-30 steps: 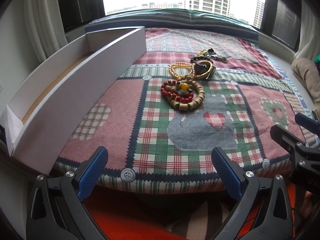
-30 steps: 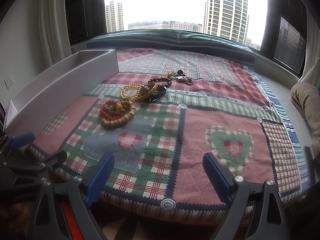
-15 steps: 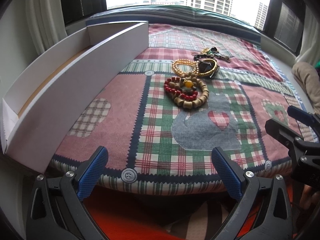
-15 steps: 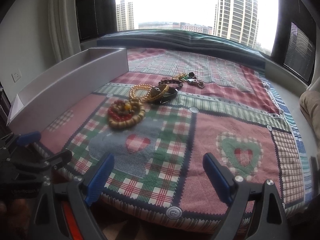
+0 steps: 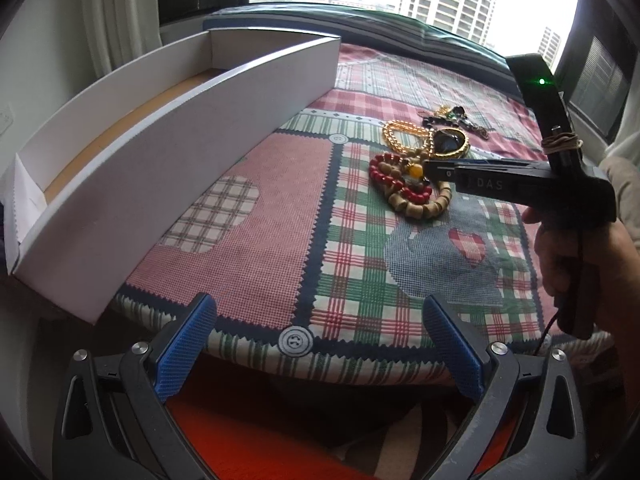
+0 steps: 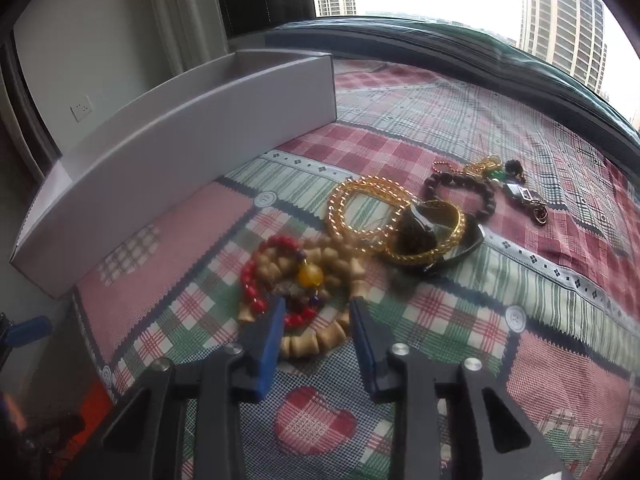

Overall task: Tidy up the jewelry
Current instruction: 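Grasp the red bead bracelet with the amber bead using the right tool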

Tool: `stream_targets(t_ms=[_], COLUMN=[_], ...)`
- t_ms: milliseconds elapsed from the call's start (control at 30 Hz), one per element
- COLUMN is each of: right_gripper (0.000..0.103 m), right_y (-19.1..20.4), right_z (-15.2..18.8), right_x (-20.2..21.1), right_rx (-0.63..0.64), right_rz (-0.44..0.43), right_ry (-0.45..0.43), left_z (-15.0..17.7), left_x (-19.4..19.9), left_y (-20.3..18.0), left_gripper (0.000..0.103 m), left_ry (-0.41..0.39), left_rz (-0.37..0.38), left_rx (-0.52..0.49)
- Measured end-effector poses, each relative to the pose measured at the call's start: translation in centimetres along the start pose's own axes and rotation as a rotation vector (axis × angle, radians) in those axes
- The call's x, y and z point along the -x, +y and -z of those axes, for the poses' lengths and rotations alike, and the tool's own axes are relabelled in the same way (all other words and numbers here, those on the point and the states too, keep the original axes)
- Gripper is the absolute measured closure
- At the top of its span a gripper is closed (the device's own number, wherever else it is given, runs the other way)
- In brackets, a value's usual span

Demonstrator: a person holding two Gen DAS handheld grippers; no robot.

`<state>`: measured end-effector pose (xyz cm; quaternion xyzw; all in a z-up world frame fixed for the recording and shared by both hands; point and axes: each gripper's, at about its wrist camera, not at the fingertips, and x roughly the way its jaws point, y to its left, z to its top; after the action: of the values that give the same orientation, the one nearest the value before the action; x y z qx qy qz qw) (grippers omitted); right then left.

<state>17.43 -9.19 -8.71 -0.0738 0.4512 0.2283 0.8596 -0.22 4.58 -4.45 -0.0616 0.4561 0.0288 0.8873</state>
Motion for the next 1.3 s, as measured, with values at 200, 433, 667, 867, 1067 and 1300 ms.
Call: stream_targets(t_ms=[200, 433, 667, 867, 1067, 1300], right_gripper=[0.086, 0.086, 0.086, 0.086, 0.086, 0.083], right_y=[1.2, 2.3, 1.9, 0.4, -7.4, -14.3], right_z=[-1.6, -2.3, -3.9, -4.0, 1.3, 8.4], right_x=[-3.9, -4.6, 0.9, 6.5, 6.4, 5.6], right_rx=[0.072, 0.143, 0.050, -0.049, -0.343, -0.509], right_rz=[0.010, 0.050, -0.035, -0.108, -0.130, 0.087], right_ry=[0.074, 0.132, -0.009, -0.095, -0.041, 0.014], left_z=[0.1, 0.4, 0.8, 0.9, 0.9, 0.1], left_x=[-0.5, -0.9, -1.4, -1.3, -2.3, -2.7], left_y=[0.9, 0.9, 1.1, 0.6, 0.1, -0.9], left_gripper=[0.001, 0.001, 0.001, 0.001, 0.001, 0.001], left_ry=[0.018, 0.034, 0.052, 0.054, 0.099, 0.090], left_rz=[-0.001, -0.001, -0.017, -0.011, 0.011, 0.022], left_rx=[0.023, 0.024, 0.030, 0.017, 0.009, -0.015])
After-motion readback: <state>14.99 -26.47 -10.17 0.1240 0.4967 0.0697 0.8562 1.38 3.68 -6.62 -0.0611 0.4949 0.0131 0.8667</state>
